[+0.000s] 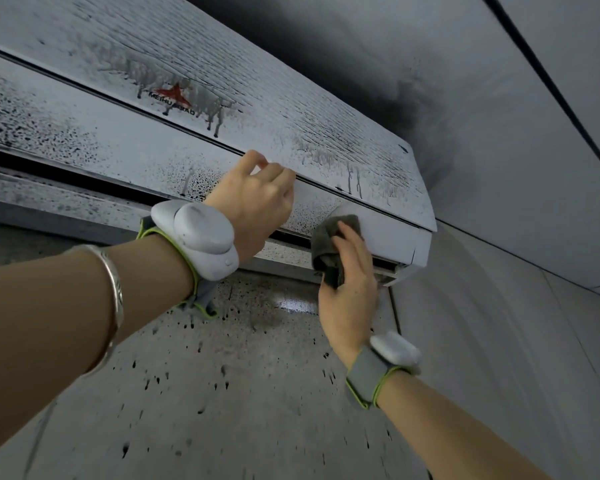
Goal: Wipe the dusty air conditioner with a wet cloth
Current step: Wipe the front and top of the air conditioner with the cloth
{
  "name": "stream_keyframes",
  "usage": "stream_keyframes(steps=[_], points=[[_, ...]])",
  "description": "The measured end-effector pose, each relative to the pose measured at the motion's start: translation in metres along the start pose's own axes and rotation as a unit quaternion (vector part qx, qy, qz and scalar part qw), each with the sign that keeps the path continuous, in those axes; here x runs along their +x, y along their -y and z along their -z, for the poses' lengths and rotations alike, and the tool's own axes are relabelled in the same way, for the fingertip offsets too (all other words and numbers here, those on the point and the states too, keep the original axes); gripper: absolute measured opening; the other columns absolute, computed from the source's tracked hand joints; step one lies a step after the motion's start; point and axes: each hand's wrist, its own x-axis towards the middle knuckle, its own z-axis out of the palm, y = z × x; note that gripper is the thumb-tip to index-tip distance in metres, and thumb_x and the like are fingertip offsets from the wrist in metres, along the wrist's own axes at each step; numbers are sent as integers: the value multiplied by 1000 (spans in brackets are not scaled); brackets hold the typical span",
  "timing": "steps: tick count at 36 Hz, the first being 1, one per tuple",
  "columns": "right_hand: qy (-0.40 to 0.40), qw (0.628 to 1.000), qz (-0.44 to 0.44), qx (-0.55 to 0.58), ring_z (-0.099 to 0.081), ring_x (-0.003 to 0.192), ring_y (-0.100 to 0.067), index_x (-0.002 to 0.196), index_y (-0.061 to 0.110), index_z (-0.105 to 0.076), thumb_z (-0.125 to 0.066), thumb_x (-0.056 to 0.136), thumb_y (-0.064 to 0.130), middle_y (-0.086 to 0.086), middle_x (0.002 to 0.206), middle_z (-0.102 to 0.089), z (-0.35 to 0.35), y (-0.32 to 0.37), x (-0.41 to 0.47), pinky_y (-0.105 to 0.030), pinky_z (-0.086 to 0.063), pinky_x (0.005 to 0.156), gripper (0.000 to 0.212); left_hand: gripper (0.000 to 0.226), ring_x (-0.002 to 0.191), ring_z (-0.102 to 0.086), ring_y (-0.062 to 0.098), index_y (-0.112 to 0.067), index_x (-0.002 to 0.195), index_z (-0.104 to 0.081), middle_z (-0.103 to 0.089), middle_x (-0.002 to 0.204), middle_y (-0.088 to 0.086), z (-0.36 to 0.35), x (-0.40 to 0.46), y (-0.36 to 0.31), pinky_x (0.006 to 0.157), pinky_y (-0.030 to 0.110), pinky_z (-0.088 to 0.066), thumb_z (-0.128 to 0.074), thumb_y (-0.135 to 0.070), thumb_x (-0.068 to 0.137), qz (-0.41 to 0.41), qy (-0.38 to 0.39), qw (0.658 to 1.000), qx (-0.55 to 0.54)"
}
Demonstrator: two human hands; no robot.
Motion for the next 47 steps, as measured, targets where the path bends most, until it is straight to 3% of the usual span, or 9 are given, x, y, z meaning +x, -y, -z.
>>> stream_keyframes(steps=[8, 12, 16, 20, 23, 29, 33, 40, 47], points=[[5, 1000, -9, 12, -43, 128, -23, 115, 2, -61, -55, 69, -19, -7, 133, -53, 5, -1, 27, 4, -16, 102, 51, 37, 78, -63, 16, -15, 86, -72, -65, 85, -2, 0, -1, 1, 79, 30, -45, -77, -31, 52, 0, 1, 1000, -1], [-38, 999, -26, 13, -43, 128, -25, 115, 1, -60, -56, 70, -16, -9, 132, -54, -2, 9, 35, -8, -22, 105, 49, 38, 79, -62, 14, -17, 88, -71, -64, 86, -4, -1, -2, -1, 81, 30, -44, -76, -33, 54, 5, 0, 1000, 2], [18, 999, 27, -15, -41, 131, -25, 116, 4, -60, -57, 67, -16, -6, 137, -50, -2, 9, 6, -27, -26, 110, 53, 37, 79, -62, 16, -15, 87, -71, -64, 86, -2, 0, -1, -2, 81, 31, -39, -76, -31, 54, 9, -3, 1000, 7], [57, 996, 60, -32, -40, 132, -22, 115, 5, -61, -58, 67, -15, -5, 140, -47, 1, 1, -9, -21, -26, 109, 52, 38, 79, -62, 16, -14, 88, -72, -64, 86, -1, 1, -1, -1, 81, 31, -37, -76, -30, 53, 10, -4, 1000, 9], [39, 998, 50, -25, -45, 128, -24, 112, 5, -62, -59, 66, -16, -4, 136, -51, 2, 4, 3, -28, -30, 107, 51, 38, 79, -62, 17, -12, 87, -71, -64, 86, -1, 1, -1, 0, 80, 32, -41, -76, -27, 53, 7, -6, 1000, 0], [-24, 1000, 14, 7, -46, 125, -26, 112, 2, -61, -56, 67, -14, -9, 129, -55, -6, 16, 36, -12, -26, 103, 48, 37, 78, -62, 18, -12, 88, -71, -64, 85, 0, 0, -1, 0, 78, 31, -43, -74, -25, 54, 6, -11, 1000, 0], [-52, 998, -15, 26, -45, 126, -27, 114, 1, -60, -55, 68, -14, -10, 130, -54, -14, 24, 29, -20, -29, 106, 49, 34, 79, -62, 18, -11, 87, -71, -64, 85, 1, -1, -2, 0, 78, 32, -42, -72, -22, 54, 5, -17, 1000, -4], [33, 999, 41, -1, -41, 129, -24, 112, 5, -62, -53, 68, -8, -6, 135, -51, -11, 28, -13, -13, -20, 108, 46, 35, 81, -62, 19, -10, 89, -71, -64, 87, 2, 2, -2, -1, 79, 32, -36, -71, -20, 56, 11, 0, 1000, -7], [-29, 999, 11, 17, -46, 125, -25, 113, 2, -61, -55, 71, -14, -9, 128, -57, -11, 31, 35, 0, -19, 102, 46, 53, 102, -61, 17, -9, 112, -66, -64, 113, 2, 2, -14, 8, 87, 34, -29, -71, -28, 62, 7, 27, 999, -32]])
